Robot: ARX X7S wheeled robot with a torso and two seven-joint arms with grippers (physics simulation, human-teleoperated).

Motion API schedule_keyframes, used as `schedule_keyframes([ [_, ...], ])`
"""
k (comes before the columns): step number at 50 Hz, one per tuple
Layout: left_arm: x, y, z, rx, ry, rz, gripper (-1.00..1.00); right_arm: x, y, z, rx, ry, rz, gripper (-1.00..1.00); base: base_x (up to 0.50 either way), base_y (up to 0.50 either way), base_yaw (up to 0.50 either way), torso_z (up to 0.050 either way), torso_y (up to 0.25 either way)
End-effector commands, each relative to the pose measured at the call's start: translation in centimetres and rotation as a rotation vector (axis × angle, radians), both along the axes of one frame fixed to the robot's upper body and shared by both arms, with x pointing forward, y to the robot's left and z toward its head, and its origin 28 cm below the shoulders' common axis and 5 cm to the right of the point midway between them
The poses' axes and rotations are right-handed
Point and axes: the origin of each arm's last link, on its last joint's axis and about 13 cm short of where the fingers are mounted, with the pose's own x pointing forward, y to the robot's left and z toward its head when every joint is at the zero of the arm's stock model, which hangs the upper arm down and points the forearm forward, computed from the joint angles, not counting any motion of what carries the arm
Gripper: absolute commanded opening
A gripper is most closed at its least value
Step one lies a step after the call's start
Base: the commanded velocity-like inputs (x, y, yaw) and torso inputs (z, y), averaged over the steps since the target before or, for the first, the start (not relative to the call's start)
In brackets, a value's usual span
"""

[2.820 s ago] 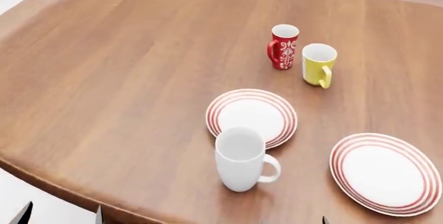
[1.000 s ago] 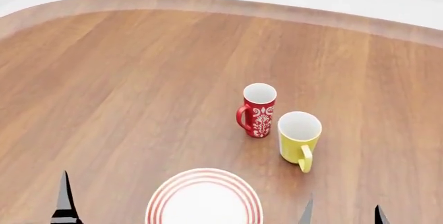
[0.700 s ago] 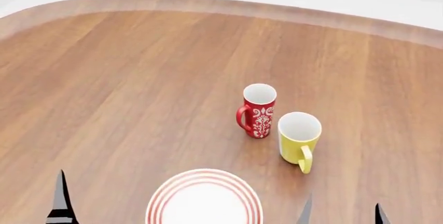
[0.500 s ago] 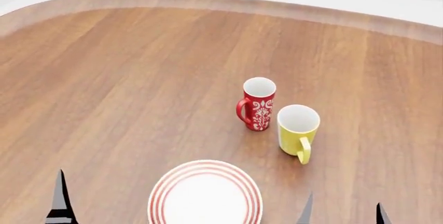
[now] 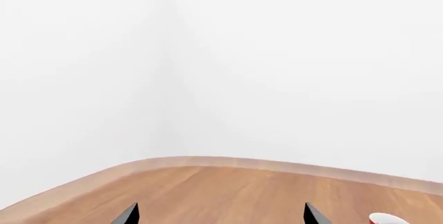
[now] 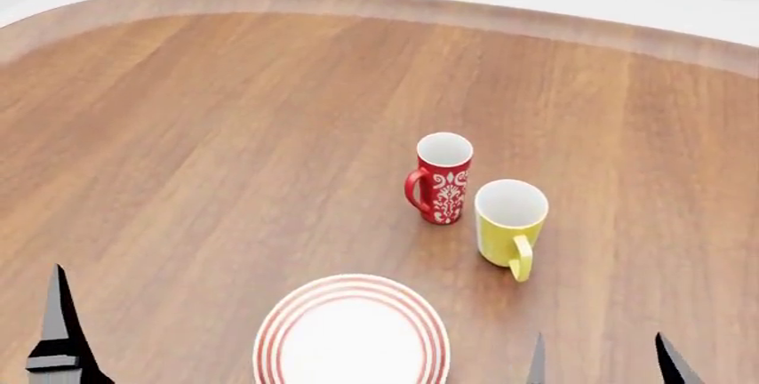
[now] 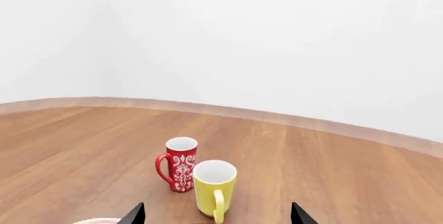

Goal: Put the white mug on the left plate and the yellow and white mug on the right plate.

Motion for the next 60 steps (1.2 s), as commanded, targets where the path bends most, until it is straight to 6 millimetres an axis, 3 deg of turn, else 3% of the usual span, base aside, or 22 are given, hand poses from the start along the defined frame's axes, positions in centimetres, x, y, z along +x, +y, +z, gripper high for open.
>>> schedule_keyframes([
  [1,-0.6,0.4,1.3,-0.020,-0.055,0.026,1.00,-0.9,-1.0,2.6,-0.081,0.056,0.133,1.00,0.00,0.00,0.00,0.000,0.000],
  [16,-0.9,0.6,1.7,-0.027,-0.072,0.040,1.00,-4.8,-1.5,3.2,-0.208,0.164,0.356,1.00,0.00,0.00,0.00,0.000,0.000],
  [30,-0.8,1.4,1.9,-0.033,-0.076,0.065,1.00,-5.4,-0.5,3.1,-0.269,0.225,0.533,1.00,0.00,0.00,0.00,0.000,0.000],
  [35,-0.8,1.7,1.9,-0.040,-0.074,0.086,1.00,-5.6,-0.4,2.2,-0.326,0.221,0.582,1.00,0.00,0.00,0.00,0.000,0.000],
  [49,-0.9,1.7,1.8,-0.044,-0.074,0.091,1.00,-5.1,-1.0,2.4,-0.383,0.267,0.679,1.00,0.00,0.00,0.00,0.000,0.000],
  [55,-0.9,1.6,1.9,-0.044,-0.077,0.088,1.00,-2.7,-1.2,3.1,-0.379,0.281,0.698,1.00,0.00,0.00,0.00,0.000,0.000],
  [60,-0.8,1.6,1.9,-0.047,-0.079,0.087,1.00,-0.5,-1.2,2.4,-0.346,0.317,0.726,1.00,0.00,0.00,0.00,0.000,0.000],
])
